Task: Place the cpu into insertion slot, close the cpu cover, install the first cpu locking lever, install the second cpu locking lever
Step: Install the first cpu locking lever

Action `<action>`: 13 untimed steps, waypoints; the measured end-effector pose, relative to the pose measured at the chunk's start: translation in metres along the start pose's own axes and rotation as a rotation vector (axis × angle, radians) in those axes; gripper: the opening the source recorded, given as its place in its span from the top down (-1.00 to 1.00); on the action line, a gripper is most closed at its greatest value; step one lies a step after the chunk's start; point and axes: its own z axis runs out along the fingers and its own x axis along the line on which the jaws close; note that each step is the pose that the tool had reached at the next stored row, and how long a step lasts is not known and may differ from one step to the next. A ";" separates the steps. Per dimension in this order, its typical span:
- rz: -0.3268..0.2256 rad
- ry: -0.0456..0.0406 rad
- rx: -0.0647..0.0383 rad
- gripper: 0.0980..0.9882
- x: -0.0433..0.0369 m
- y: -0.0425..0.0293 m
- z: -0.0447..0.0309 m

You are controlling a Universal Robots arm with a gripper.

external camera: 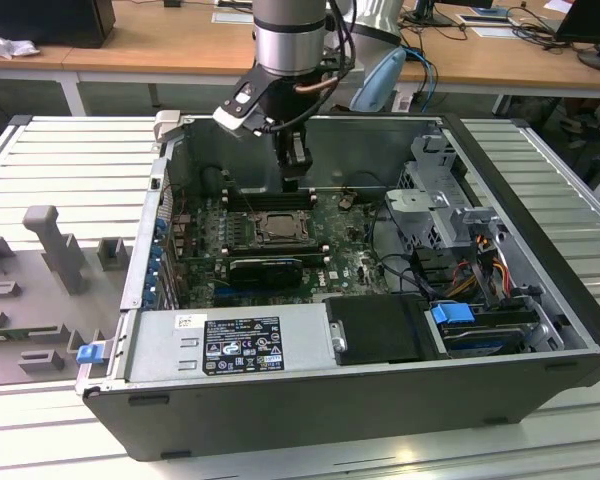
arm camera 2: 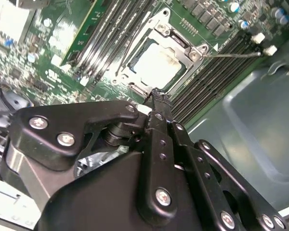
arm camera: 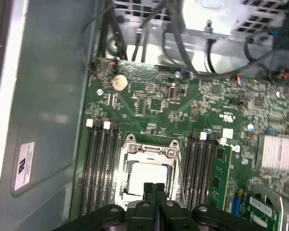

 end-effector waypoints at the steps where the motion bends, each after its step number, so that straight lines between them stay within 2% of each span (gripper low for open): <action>1: -0.017 0.0007 0.000 0.98 0.0000 0.0000 0.0001; 6: -0.097 0.0041 -0.002 0.98 0.0000 -0.0001 0.0010; 8: -0.176 0.0080 -0.004 0.98 0.0000 0.0000 0.0014; 10: -0.223 0.0102 -0.005 0.98 0.0000 -0.0001 0.0014; 13: -0.261 0.0120 -0.006 0.98 0.0000 -0.0001 0.0014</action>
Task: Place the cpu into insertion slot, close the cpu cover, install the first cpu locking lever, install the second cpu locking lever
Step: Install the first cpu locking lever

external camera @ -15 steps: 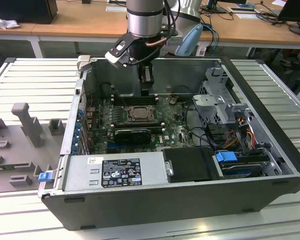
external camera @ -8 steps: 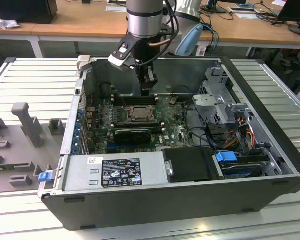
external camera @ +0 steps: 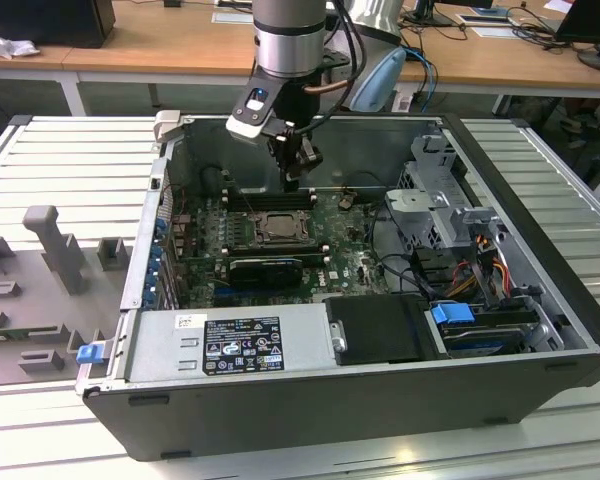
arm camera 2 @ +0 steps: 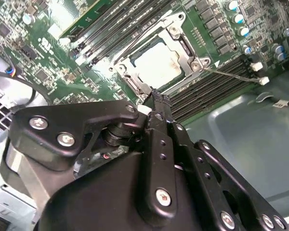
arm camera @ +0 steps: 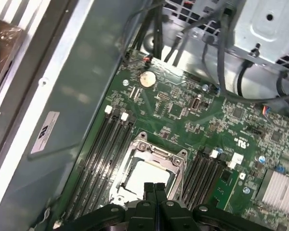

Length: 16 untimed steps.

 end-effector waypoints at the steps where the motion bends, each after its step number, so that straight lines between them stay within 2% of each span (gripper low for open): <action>1: -0.019 0.0009 0.000 0.98 0.0000 0.0000 0.0000; 13: -0.104 0.0050 -0.002 0.98 0.0000 0.0000 0.0000; 16: -0.147 0.0070 -0.003 0.98 0.0000 0.0000 0.0000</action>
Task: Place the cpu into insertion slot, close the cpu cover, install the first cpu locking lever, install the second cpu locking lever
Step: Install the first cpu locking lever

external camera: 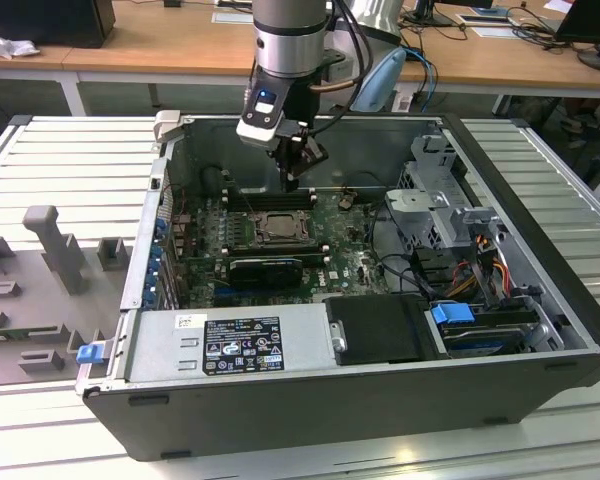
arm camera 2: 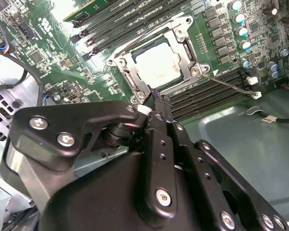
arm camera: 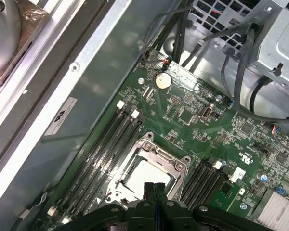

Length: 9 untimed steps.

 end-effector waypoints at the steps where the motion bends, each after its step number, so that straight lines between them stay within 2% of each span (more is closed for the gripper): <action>1: -0.016 0.0008 0.000 0.98 0.0000 0.0000 0.0000; 5: -0.065 0.0032 -0.002 0.98 0.0000 0.0000 0.0000; 9: -0.146 0.0070 -0.004 0.98 0.0000 0.0000 0.0001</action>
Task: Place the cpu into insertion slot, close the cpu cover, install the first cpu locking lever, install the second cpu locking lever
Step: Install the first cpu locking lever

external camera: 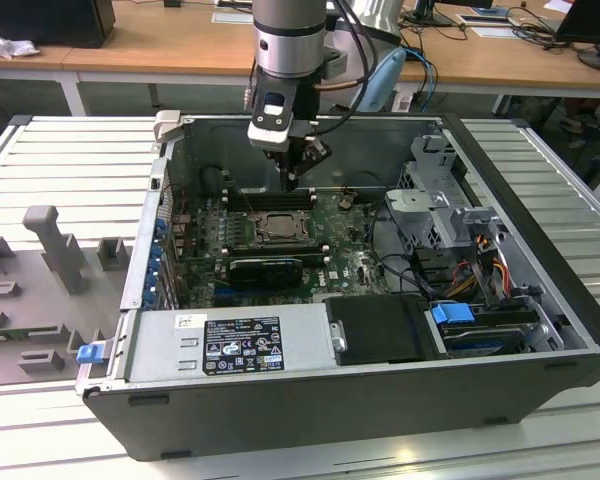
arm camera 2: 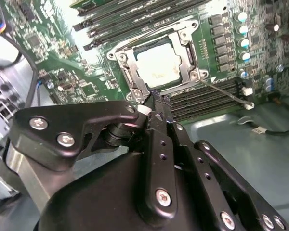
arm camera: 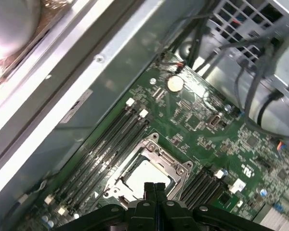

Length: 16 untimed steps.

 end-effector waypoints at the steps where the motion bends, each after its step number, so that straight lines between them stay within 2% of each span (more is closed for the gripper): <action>1: -0.024 0.0012 -0.001 0.98 0.0000 0.0000 0.0001; 6: -0.113 0.0054 -0.002 0.98 0.0013 -0.0015 0.0004; 8: -0.155 0.0061 0.005 0.98 0.0014 -0.0017 0.0005; 12: -0.217 0.0199 0.020 0.98 0.0015 -0.0017 0.0013; 16: -0.292 0.0235 0.020 0.98 0.0015 -0.0018 0.0018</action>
